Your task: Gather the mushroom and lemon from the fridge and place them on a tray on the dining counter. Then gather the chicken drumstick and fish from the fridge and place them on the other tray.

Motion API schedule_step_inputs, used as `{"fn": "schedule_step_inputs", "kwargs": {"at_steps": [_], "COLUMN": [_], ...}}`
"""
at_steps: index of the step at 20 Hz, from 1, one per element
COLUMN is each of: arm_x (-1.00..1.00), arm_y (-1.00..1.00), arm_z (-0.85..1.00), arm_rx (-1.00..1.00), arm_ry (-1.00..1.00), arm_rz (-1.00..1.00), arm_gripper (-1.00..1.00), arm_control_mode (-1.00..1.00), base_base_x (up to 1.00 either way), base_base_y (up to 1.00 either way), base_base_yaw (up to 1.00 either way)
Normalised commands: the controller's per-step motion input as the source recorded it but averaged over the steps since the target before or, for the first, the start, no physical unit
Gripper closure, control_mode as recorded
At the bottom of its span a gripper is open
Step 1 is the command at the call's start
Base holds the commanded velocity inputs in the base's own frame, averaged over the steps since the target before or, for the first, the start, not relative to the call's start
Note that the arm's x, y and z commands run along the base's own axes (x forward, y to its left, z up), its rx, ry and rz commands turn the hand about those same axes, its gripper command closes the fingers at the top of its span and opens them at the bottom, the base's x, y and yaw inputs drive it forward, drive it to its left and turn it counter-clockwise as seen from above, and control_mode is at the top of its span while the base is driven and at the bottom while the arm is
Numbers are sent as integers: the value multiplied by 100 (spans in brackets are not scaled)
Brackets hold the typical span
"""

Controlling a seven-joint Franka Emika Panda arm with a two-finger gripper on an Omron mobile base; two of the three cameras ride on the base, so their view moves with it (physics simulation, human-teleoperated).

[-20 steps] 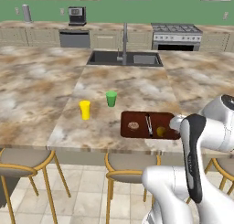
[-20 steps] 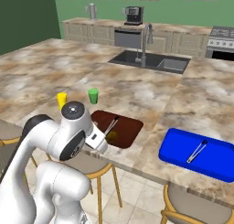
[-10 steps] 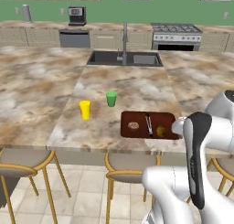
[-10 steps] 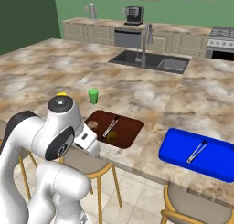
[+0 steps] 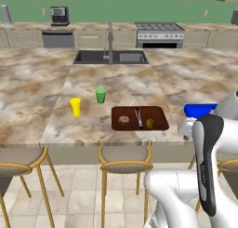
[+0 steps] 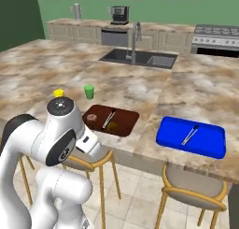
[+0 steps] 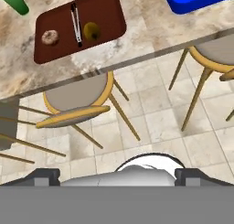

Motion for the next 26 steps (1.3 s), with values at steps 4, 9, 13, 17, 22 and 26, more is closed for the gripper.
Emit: {"fn": "schedule_step_inputs", "kwargs": {"at_steps": [4, 9, 13, 17, 22, 26], "arm_x": [0, 0, 0, 0, 0, 0], "arm_y": [0, 0, 0, 0, 0, 0], "arm_z": [0, 0, 0, 0, 0, 0], "arm_rx": [0, 0, 0, 0, 0, 0], "arm_ry": [0, 0, 0, 0, 0, 0], "arm_rz": [0, 0, 0, 0, 0, 0], "arm_gripper": [-100, -100, -100, -100, -100, -100], "arm_control_mode": [100, 100, 100, 100, 100, 100], "base_base_x": [-46, -1, 11, 25, 25, 38], "base_base_y": [-12, -75, -100, -100, -100, -100], "base_base_yaw": [-54, -52, -44, -36, -29, -14]}}
